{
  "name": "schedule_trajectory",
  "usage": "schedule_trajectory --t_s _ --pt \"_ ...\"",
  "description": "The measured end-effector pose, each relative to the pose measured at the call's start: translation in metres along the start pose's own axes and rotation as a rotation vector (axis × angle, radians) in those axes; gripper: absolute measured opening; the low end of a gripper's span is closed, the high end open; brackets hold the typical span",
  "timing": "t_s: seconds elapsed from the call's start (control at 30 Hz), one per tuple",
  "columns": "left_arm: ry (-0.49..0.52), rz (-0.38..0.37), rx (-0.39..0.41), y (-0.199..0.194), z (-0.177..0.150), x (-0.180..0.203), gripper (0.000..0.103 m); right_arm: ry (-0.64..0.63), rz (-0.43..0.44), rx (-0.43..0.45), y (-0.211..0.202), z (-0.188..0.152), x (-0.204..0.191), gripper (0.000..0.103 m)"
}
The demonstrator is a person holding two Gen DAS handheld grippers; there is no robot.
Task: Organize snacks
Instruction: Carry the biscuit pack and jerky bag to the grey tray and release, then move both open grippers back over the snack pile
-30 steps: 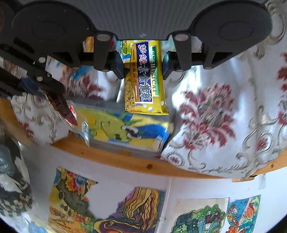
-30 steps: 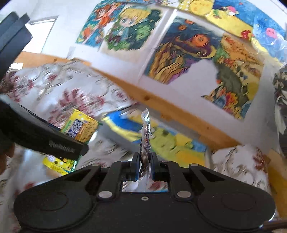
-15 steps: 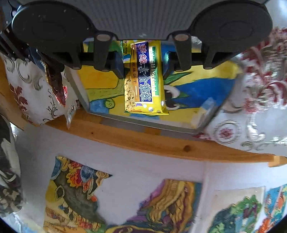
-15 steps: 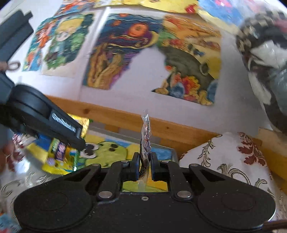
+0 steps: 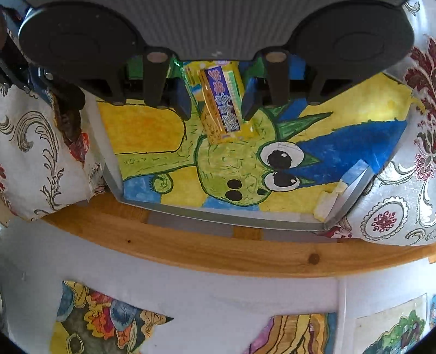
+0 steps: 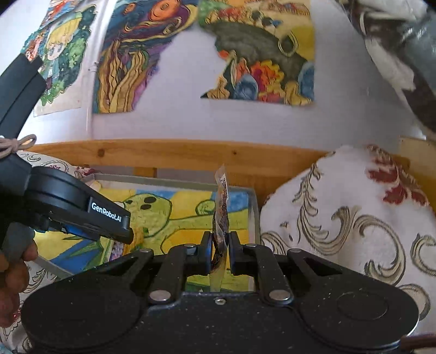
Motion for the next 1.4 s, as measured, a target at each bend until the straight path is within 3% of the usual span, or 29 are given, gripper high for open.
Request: schedule_trajectory --t_s 0.1,0.23,0.37,0.57,0.63,0.8,0.97,1.17,1.4 --pt "-0.002 0.003 -0.007 0.000 0.001 0.001 0.045 0.012 0.003 -0.028 0.006 -0.006 0.002 0.014" --pt "0.005 0.007 -0.004 -0.004 -0.002 -0.002 0.048 0.023 0.001 -0.024 0.005 -0.007 0.002 0.029" --pt "-0.030 0.012 0.004 -0.011 -0.003 -0.011 0.076 0.023 -0.004 -0.006 0.000 -0.001 0.001 0.042" --pt "-0.086 0.010 0.037 -0.032 0.002 -0.033 0.100 0.029 -0.010 0.041 -0.017 0.007 -0.003 0.068" --pt "-0.110 0.024 0.054 -0.041 0.002 -0.043 0.102 0.044 -0.008 0.059 -0.026 0.009 -0.004 0.082" --pt "-0.144 0.027 0.073 -0.064 -0.003 -0.067 0.102 0.113 0.007 0.112 -0.055 0.014 -0.009 0.099" --pt "-0.177 0.041 0.113 -0.095 -0.019 -0.091 0.102 0.160 0.000 0.146 -0.087 0.019 -0.018 0.102" --pt "-0.219 0.071 0.157 -0.135 -0.044 -0.115 0.102 0.128 -0.017 0.153 -0.122 0.019 -0.043 0.102" --pt "-0.179 0.096 0.234 -0.178 -0.068 -0.136 0.103 0.116 0.001 0.119 -0.157 0.004 -0.069 0.102"
Point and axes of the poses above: each gripper's, at about its wrist camera, not at the fingertips, and y roughly the way its jaws point, x to its right, z to its top, the point moved 9 cm from there along y, roughly the way its jaws point, and after that the axes turned 12 degrees about z, right-handed, at the moved point
